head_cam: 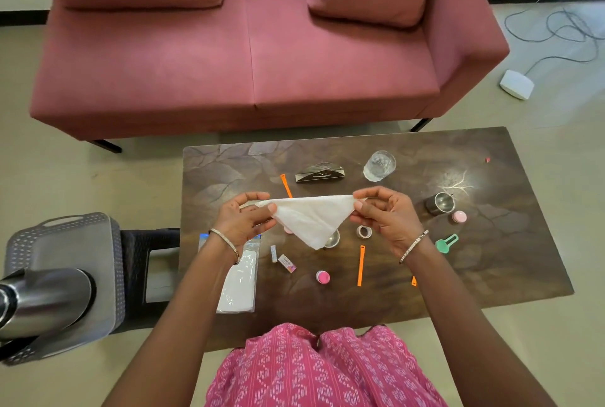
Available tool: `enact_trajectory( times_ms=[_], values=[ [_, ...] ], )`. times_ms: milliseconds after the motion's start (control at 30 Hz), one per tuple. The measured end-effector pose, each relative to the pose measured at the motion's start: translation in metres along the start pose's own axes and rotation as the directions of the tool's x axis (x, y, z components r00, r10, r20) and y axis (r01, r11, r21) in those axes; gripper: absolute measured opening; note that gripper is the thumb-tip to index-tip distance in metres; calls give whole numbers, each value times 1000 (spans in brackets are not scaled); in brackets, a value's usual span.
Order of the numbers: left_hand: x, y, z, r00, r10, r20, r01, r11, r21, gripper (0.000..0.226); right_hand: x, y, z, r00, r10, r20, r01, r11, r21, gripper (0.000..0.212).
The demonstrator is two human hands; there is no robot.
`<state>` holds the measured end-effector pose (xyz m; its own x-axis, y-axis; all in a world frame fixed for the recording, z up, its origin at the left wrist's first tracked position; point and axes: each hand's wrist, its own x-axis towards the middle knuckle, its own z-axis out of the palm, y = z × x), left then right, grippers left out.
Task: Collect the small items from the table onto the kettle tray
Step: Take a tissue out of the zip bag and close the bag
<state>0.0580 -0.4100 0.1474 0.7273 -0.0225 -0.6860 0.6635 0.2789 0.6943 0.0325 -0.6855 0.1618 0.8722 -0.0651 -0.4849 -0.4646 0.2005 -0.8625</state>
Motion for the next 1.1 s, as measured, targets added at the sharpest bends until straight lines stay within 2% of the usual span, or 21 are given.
enact_trajectory(
  times_ms=[133, 300, 433, 600, 800, 900, 1000, 1100],
  values=[
    [4, -4, -1, 997, -38, 62, 39, 999, -2, 15, 7, 4, -3, 999, 32, -38, -30, 998, 54, 32],
    [13, -7, -3, 993, -65, 96, 60, 997, 50, 17, 21, 2, -8, 998, 55, -21, -55, 998, 25, 16],
    [24, -9, 0, 991, -86, 98, 78, 994, 77, 19, 38, 0, -13, 997, 78, -24, -78, 997, 21, 17],
    [42, -11, 11, 988, -127, 89, 121, 990, 68, 20, 63, 6, -25, 969, 236, -77, -222, 962, 156, 21],
    [77, -21, 44, 988, -153, -17, 154, 986, 61, 19, 94, 20, -31, 900, 427, -87, -391, 880, 268, 34],
    [102, -28, 64, 980, -184, -81, 188, 981, 45, 19, 119, 31, -34, 863, 478, -166, -426, 864, 269, 25],
    [131, -31, 80, 956, -243, -166, 239, 970, -42, 19, 147, 42, -39, 821, 513, -252, -457, 854, 249, 11],
    [161, -34, 91, 917, -332, -222, 303, 940, -156, 14, 179, 51, -44, 797, 522, -303, -464, 851, 245, 12]
  ],
)
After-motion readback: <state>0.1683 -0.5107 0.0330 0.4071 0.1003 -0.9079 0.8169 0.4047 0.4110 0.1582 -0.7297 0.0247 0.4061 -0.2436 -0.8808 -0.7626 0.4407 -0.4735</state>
